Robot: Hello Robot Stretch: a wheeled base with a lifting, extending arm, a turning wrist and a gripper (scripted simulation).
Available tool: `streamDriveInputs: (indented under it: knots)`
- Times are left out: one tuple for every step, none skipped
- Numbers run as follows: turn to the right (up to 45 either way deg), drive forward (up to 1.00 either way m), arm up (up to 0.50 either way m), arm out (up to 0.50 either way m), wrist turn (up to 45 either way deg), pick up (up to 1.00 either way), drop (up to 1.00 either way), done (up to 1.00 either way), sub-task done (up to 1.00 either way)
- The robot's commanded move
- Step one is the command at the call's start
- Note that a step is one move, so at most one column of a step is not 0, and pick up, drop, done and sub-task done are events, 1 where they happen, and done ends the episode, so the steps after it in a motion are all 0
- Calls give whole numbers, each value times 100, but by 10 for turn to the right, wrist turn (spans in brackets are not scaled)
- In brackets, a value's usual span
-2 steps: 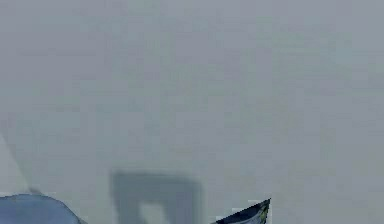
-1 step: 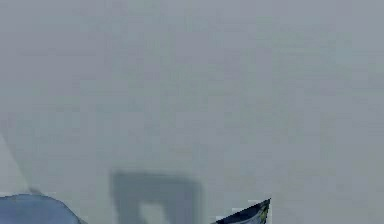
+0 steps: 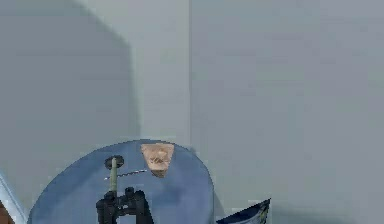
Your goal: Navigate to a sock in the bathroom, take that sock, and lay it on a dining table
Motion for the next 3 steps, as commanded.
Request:
streamDriveInputs:
  knots:
    - [-120,0,0,0,0,0,0,0,0]
    - [0,10,0,0,0,0,0,0,0]
    - [450,0,0,0,0,0,0,0,0]
